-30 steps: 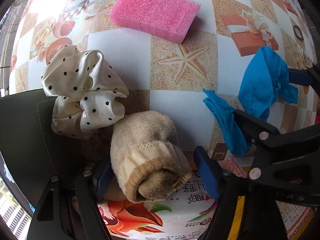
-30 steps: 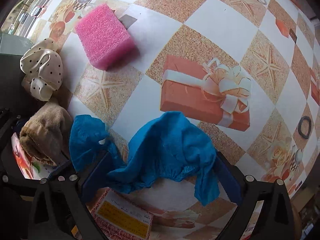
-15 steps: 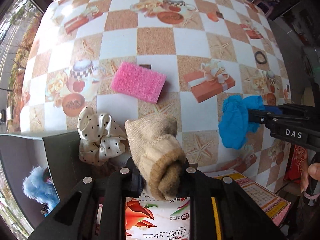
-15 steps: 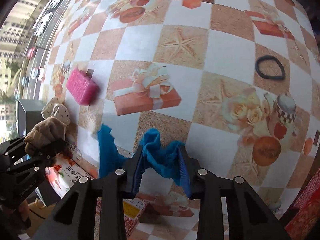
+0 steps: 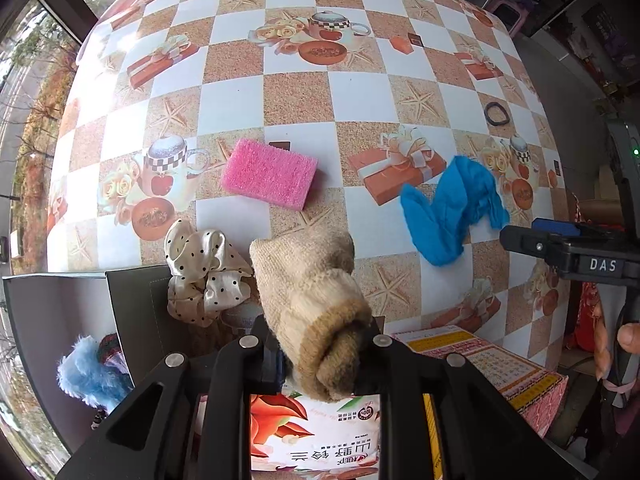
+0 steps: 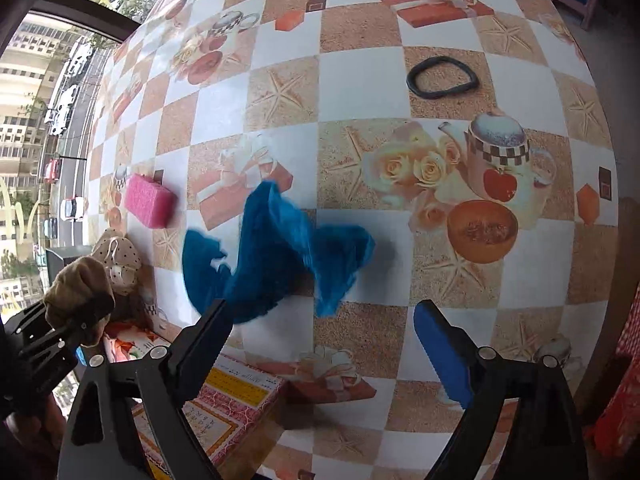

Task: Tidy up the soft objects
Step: 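Close the left tool on the beige sock while the right tool grasps the blue glove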

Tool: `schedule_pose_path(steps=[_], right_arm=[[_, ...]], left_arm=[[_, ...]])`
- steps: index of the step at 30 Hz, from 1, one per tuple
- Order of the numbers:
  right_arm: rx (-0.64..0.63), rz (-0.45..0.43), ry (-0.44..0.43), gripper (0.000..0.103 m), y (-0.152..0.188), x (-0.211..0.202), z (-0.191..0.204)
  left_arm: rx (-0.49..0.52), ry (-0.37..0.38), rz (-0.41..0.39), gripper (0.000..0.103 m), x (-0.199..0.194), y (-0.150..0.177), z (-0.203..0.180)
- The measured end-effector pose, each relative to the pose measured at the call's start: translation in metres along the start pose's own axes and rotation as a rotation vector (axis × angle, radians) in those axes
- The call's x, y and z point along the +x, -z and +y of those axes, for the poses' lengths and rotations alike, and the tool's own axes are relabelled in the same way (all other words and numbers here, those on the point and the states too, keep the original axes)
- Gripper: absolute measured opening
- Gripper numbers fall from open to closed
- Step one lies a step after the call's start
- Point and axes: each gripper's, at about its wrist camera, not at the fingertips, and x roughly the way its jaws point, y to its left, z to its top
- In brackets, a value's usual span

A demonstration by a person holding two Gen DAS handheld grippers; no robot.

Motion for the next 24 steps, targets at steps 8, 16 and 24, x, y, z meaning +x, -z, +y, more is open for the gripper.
schedule_pose_path(steps=[8,16,24], right_arm=[[-0.246,0.006,0.156,0.093,-0.027,0.035,0.056],[-0.331,0.043,0.230,0.103,-0.040,0.075,0.079],[-0.336,0.064,0.224,0.103,-0.044,0.078,0.080]], left_arm=[[-0.005,-0.013,-0.011,0.025,-0.007,0.008,0.001],[-0.044,-0.013,-0.002,0.025,-0.006,0.017,0.008],[-0.044,-0.020,0.004,0.025,0.000,0.019,0.008]])
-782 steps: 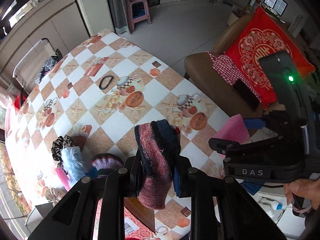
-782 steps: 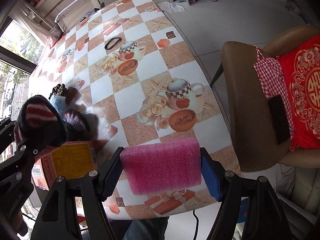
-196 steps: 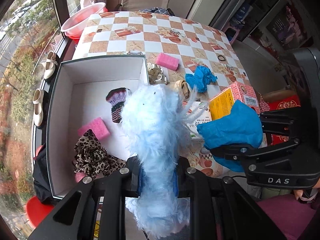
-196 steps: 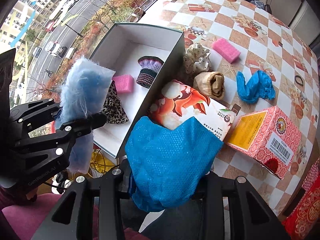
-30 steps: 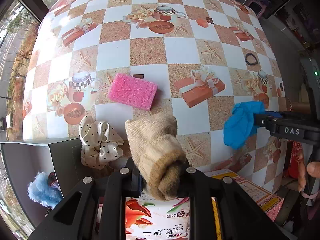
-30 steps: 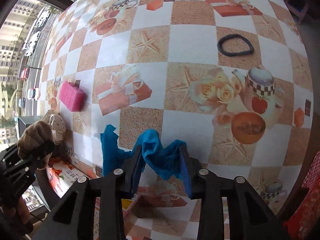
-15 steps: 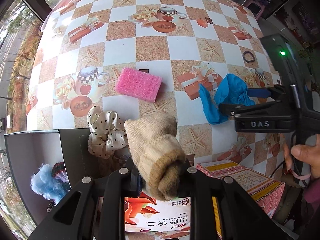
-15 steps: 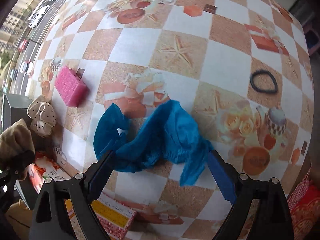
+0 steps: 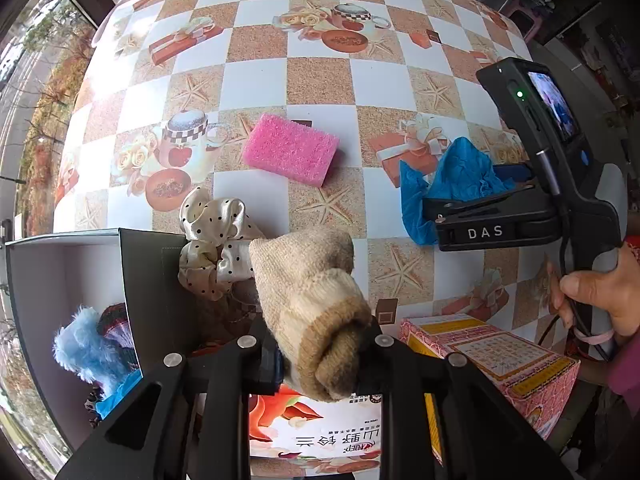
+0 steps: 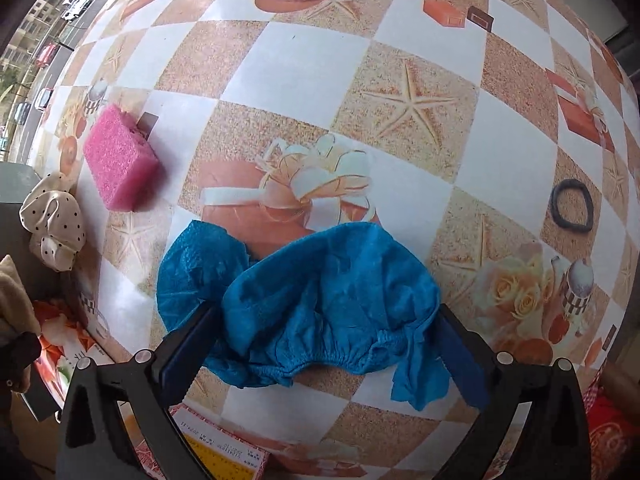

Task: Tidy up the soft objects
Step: 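Close the left tool on the beige sock while the right tool grasps the blue glove, then lift the sock in the left tool and the glove in the right tool toward the box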

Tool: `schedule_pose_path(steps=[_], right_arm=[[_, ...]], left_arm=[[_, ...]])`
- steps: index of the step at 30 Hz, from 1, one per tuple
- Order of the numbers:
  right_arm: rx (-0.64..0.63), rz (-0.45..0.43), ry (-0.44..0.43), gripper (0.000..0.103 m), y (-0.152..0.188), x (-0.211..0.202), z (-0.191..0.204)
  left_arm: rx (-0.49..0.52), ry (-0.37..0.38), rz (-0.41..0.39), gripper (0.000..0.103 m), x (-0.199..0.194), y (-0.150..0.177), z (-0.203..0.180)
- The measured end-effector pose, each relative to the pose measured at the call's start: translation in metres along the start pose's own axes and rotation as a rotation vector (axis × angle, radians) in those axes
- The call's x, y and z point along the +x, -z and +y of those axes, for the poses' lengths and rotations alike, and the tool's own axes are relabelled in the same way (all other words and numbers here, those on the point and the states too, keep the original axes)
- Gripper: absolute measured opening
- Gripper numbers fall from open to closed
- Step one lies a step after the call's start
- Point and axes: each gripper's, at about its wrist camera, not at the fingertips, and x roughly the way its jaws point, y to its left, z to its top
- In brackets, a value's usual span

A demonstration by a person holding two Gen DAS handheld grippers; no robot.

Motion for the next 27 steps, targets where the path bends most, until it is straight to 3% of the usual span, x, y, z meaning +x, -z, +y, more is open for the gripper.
schedule_pose_path(steps=[3,6,11,16,27], right_arm=[[-0.011,-0.014,0.019,0.091,-0.005,-0.002,0.007],[-0.032,-0.039,0.019,0.072,-0.001,-0.010,0.010],[0.005,-0.067,-0.062,0.041,-0.001,-0.020,0.006],[0.110,-0.098,-0.197,0.039,0.000,-0.040,-0.012],[0.230,-0.170,-0.296,0.039,0.028,-0.078,-0.029]], left_arm=[[0.019,-0.007,-0.009,0.025,-0.002,-0.002,-0.004],[0.030,-0.008,-0.014,0.025,-0.003,-0.004,-0.007],[0.052,-0.009,-0.024,0.025,-0.007,-0.004,-0.012],[0.060,-0.014,-0.044,0.025,-0.015,-0.002,-0.012],[0.053,0.007,-0.082,0.025,-0.032,0.005,-0.009]])
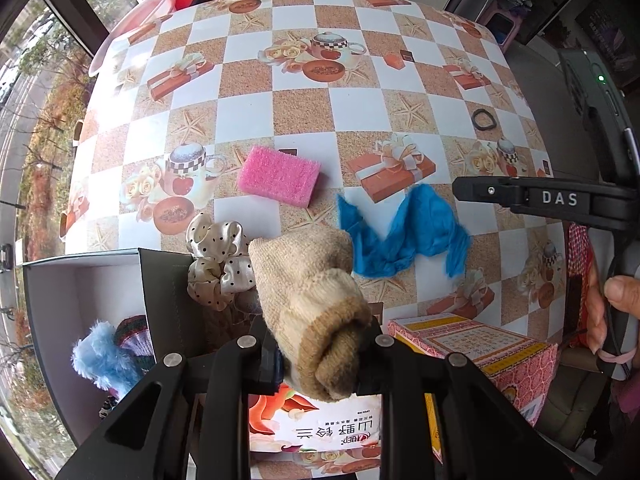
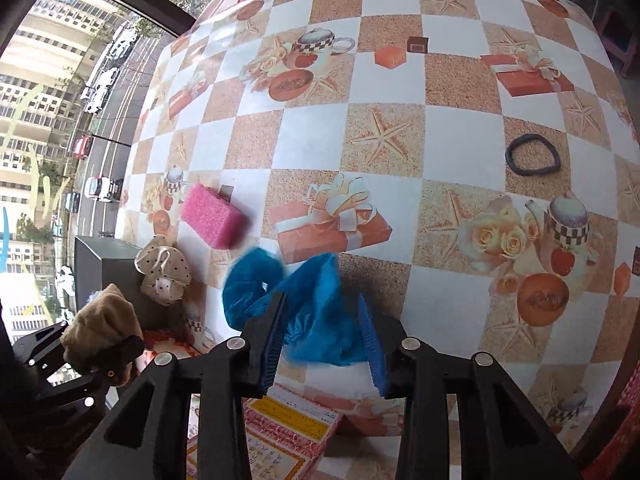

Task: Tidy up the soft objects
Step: 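Lift the sock in the left tool and the glove in the right tool toward the box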

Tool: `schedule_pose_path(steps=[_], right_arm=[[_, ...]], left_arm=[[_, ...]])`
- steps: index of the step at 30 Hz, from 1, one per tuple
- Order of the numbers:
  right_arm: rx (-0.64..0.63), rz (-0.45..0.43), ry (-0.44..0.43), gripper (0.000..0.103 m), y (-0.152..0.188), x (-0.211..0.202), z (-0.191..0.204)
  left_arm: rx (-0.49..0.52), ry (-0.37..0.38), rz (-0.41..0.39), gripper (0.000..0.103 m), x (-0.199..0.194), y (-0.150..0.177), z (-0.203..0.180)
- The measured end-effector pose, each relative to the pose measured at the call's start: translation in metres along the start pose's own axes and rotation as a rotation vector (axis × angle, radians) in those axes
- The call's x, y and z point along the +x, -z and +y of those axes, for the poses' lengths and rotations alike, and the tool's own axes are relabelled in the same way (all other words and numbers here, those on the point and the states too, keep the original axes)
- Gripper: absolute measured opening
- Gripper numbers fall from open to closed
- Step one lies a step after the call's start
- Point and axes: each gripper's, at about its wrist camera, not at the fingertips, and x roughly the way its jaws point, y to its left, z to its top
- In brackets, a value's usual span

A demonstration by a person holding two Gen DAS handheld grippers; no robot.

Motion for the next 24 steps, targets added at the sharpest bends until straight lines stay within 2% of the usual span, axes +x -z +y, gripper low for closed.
schedule_pose_path(steps=[3,4,6,7,9,13,19,21,24], right_arm=[[0.000,0.010,-0.004,0.039,0.001,-0.007,0.003],[0.007,0.003,0.000,0.042,0.002,-0.009,0.003],[0.009,0.019,-0.015,0.077,0.002,-0.006,0.004],[-0.009,0.044,-0.017,0.103,0.002,0.000,0.009],[-0.121,0.088,-0.014,0.103,0.007,0.011,0.027],[-0.377,0.196,0.112,0.103,0.015,0.054,0.065],[-0.466,0.347,0.240,0.103,0.011,0.124,0.071],[-0.527,0.337,0.273,0.103,0.012,0.126,0.080],[-0.534,0.353,0.300,0.103,0.010,0.127,0.087]], left_arm=[[0.002,-0.002,-0.014,0.025,-0.006,0.003,0.000],[0.001,0.000,-0.015,0.025,-0.007,0.003,0.001],[0.001,-0.001,-0.019,0.025,-0.010,0.006,0.002],[0.002,-0.002,-0.020,0.025,-0.011,0.008,0.003],[0.000,-0.004,-0.020,0.026,-0.012,0.012,0.006],[-0.029,-0.012,-0.004,0.026,-0.008,0.022,0.014],[-0.091,-0.020,0.016,0.026,-0.003,0.033,0.029],[-0.107,-0.018,0.023,0.026,0.000,0.036,0.033],[-0.119,-0.016,0.035,0.026,0.006,0.038,0.034]])
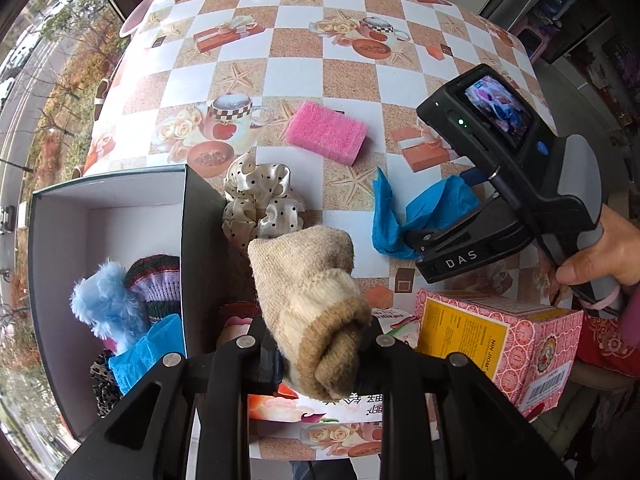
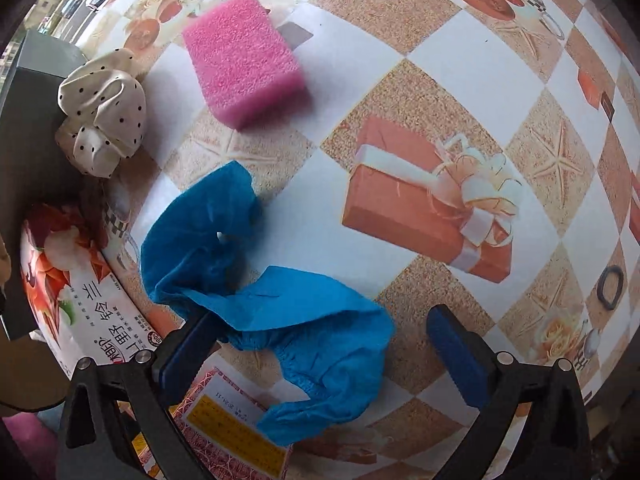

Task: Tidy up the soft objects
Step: 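Lift the sock in the left tool and the glove in the right tool toward the box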

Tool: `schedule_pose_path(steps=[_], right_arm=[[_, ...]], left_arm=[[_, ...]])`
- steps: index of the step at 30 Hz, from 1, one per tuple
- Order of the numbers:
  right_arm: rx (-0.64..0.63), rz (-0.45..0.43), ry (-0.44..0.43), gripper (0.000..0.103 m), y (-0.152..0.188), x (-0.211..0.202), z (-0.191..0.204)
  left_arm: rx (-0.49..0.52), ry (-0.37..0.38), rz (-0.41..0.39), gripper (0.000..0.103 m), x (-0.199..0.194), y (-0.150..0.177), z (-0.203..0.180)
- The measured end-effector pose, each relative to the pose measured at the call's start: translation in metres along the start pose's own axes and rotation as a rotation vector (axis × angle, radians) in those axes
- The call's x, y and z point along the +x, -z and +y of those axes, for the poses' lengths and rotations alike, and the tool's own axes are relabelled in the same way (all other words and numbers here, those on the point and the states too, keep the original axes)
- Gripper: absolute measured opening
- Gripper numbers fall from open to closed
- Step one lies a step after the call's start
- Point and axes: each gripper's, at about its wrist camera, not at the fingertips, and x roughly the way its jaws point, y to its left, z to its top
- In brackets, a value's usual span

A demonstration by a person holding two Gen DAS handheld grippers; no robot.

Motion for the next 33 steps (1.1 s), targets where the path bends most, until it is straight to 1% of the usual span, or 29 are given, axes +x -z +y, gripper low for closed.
schedule_pose_path(steps=[2,4,5,7,10,11,12,13,14,15,17,18,24,26,28,29,30,33], right_arm=[[0.017,0.004,0.020,0.103,-0.007,-0.002,0.001],[0.028,0.023,0.083,0.103,-0.018,-0.001,0.003],[0.034,0.033,0.095,0.103,-0.021,-0.002,0.003],[0.041,0.051,0.091,0.103,-0.026,-0.005,0.004],[0.013,0.006,0.072,0.101,-0.024,-0.012,0.006],[0.006,-0.012,0.069,0.092,-0.017,-0.016,0.004],[-0.012,-0.027,0.084,0.085,-0.013,-0.021,0.006],[-0.038,-0.045,0.100,0.061,-0.009,-0.028,0.008],[-0.060,-0.064,0.084,0.026,-0.007,-0.035,0.010],[-0.067,-0.069,0.065,0.016,-0.005,-0.040,0.011],[-0.065,-0.102,0.110,0.016,-0.001,-0.049,0.010],[-0.048,-0.120,0.104,0.016,0.005,-0.054,0.008],[0.257,-0.255,-0.120,0.016,0.035,-0.112,-0.041],[0.319,-0.294,-0.148,0.016,0.048,-0.130,-0.052],[0.355,-0.335,-0.168,0.016,0.061,-0.150,-0.060],[0.367,-0.353,-0.176,0.016,0.083,-0.147,-0.067],[0.382,-0.374,-0.182,0.016,0.094,-0.155,-0.069],[0.416,-0.420,-0.199,0.016,0.113,-0.173,-0.070]], left_arm=[[-0.002,0.005,0.004,0.026,0.002,0.000,-0.001],[0.004,0.008,0.008,0.026,0.003,0.001,-0.003],[0.009,0.008,0.009,0.026,0.003,0.001,-0.004],[0.013,0.010,0.010,0.026,0.004,0.003,-0.005],[0.009,0.012,0.010,0.026,0.003,0.005,-0.003],[0.008,0.012,0.010,0.026,0.003,0.006,-0.003],[0.007,0.011,0.010,0.027,0.003,0.006,-0.002],[0.005,0.009,0.009,0.027,0.003,0.007,-0.001],[0.004,0.005,0.008,0.026,0.003,0.007,-0.001],[0.003,0.003,0.009,0.026,0.003,0.007,-0.001],[0.006,-0.001,0.003,0.027,0.000,0.006,-0.001],[0.008,-0.001,-0.002,0.026,-0.002,0.005,-0.002],[0.033,0.005,-0.034,0.027,-0.015,0.000,-0.008],[0.046,0.007,-0.050,0.027,-0.021,-0.002,-0.011],[0.062,0.014,-0.068,0.027,-0.030,-0.004,-0.015],[0.071,0.018,-0.078,0.027,-0.035,-0.004,-0.017],[0.082,0.020,-0.088,0.027,-0.038,-0.005,-0.019],[0.117,0.025,-0.117,0.027,-0.052,-0.003,-0.025]])
